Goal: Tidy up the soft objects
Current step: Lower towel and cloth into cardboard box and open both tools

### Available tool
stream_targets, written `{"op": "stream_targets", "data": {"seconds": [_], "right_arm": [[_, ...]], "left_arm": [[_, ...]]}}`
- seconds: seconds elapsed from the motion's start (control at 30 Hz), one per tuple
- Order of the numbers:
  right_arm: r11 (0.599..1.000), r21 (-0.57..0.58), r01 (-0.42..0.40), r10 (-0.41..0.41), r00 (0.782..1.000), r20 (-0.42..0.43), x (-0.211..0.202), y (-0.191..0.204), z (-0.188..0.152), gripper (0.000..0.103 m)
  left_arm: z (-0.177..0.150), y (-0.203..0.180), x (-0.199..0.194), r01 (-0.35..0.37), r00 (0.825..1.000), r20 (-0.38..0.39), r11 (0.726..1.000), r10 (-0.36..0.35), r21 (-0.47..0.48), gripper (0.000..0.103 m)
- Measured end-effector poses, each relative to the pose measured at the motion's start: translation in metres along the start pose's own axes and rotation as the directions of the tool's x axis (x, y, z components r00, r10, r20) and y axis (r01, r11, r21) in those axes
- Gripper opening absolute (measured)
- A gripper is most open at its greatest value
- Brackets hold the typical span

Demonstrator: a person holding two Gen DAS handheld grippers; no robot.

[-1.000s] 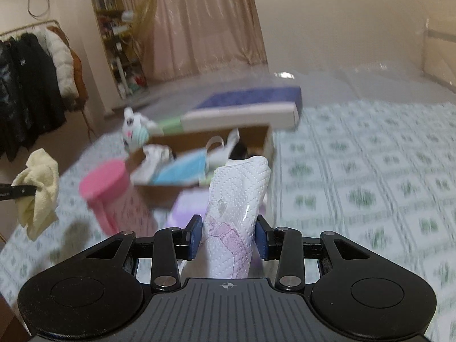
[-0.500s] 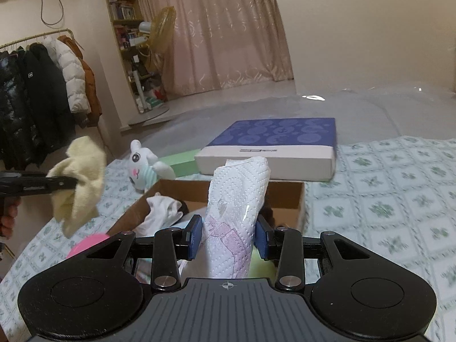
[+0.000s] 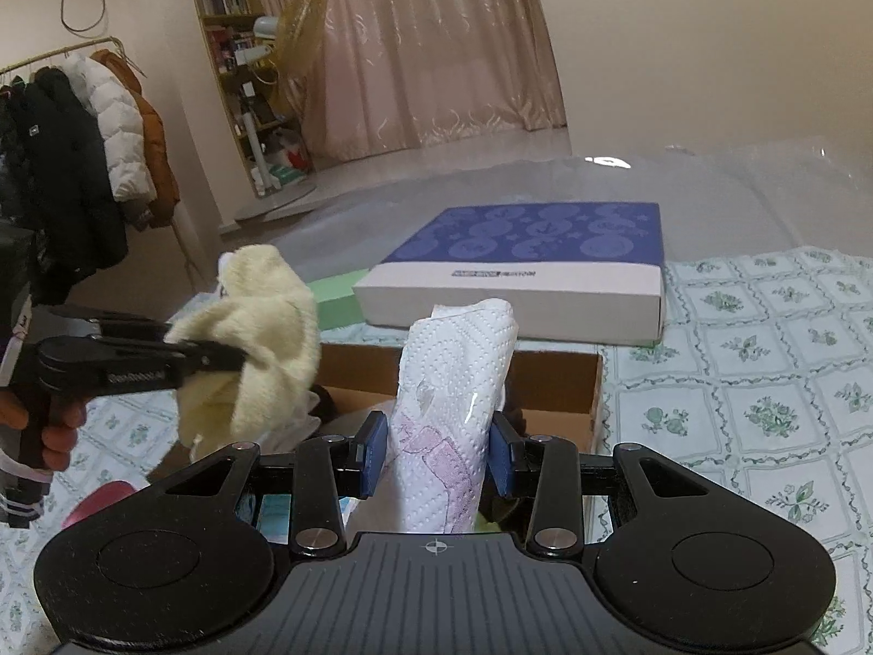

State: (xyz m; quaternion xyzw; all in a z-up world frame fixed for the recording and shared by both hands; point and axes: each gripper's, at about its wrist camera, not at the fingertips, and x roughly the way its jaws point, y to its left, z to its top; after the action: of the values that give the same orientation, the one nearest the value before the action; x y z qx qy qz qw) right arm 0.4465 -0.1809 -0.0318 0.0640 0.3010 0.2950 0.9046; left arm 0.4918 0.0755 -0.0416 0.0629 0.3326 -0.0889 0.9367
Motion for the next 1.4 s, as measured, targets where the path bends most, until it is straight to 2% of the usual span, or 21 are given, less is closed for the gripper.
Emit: {"op": "stream_targets", "data": {"seconds": [0.07,0.1,0.17,0.3,0.63,0.87,0.93,1.0,1.03,1.17,1.4], "right_arm": [[1.0,0.004,0.001,-0.001,1.0,-0.004,0.005,-0.003,-0.001,0.039],[1.0,0.007,0.002,-0.002,1.0,-0.006,0.007,-0.005,-0.002,0.039],[1.0,0.011,0.003,-0.003,1.0,-0.009,0.01,-0.007,-0.002,0.039],[1.0,0.017,-0.002,0.002,1.0,-0.016,0.016,-0.007,-0.003,0.039],[0.999,0.008,-0.034,0.034,0.999,-0.028,0.025,0.003,0.001,0.039],[0.999,0.03,-0.042,0.043,0.999,-0.021,0.044,0.013,0.012,0.039],[0.998,0.045,-0.038,0.039,0.999,-0.016,0.052,0.015,0.016,0.046],[0.996,0.08,-0.041,0.041,0.999,0.003,0.058,0.015,0.019,0.071],[0.994,0.098,-0.038,0.037,0.999,0.013,0.059,0.015,0.02,0.075],[0.993,0.116,-0.038,0.037,0.999,0.007,0.062,0.013,0.024,0.076],[0.999,0.04,0.018,-0.016,0.998,-0.062,0.058,0.012,0.014,0.076]], "left_arm": [[-0.002,-0.002,0.009,0.033,0.999,-0.017,0.999,-0.033,0.0,0.018],[-0.003,-0.002,0.014,0.05,0.998,-0.045,0.999,-0.05,-0.001,0.027],[-0.003,0.0,0.021,0.07,0.993,-0.09,0.997,-0.072,-0.022,0.036],[0.001,0.006,0.019,0.043,0.996,-0.082,0.999,-0.041,0.017,0.044],[0.001,0.033,0.003,-0.002,0.997,-0.072,1.0,0.002,-0.003,0.044],[-0.004,0.04,-0.002,-0.022,0.997,-0.077,1.0,0.022,0.003,0.044],[-0.004,0.039,-0.002,-0.021,0.997,-0.079,1.0,0.021,0.004,0.044],[-0.004,0.039,-0.002,-0.023,0.997,-0.076,1.0,0.023,0.001,0.044],[-0.005,0.039,-0.002,-0.02,0.997,-0.077,1.0,0.02,-0.001,0.044],[-0.009,0.041,-0.003,-0.024,0.996,-0.084,1.0,0.024,-0.006,0.044],[-0.016,0.042,-0.003,-0.021,0.995,-0.097,0.999,0.019,-0.024,0.044]]}}
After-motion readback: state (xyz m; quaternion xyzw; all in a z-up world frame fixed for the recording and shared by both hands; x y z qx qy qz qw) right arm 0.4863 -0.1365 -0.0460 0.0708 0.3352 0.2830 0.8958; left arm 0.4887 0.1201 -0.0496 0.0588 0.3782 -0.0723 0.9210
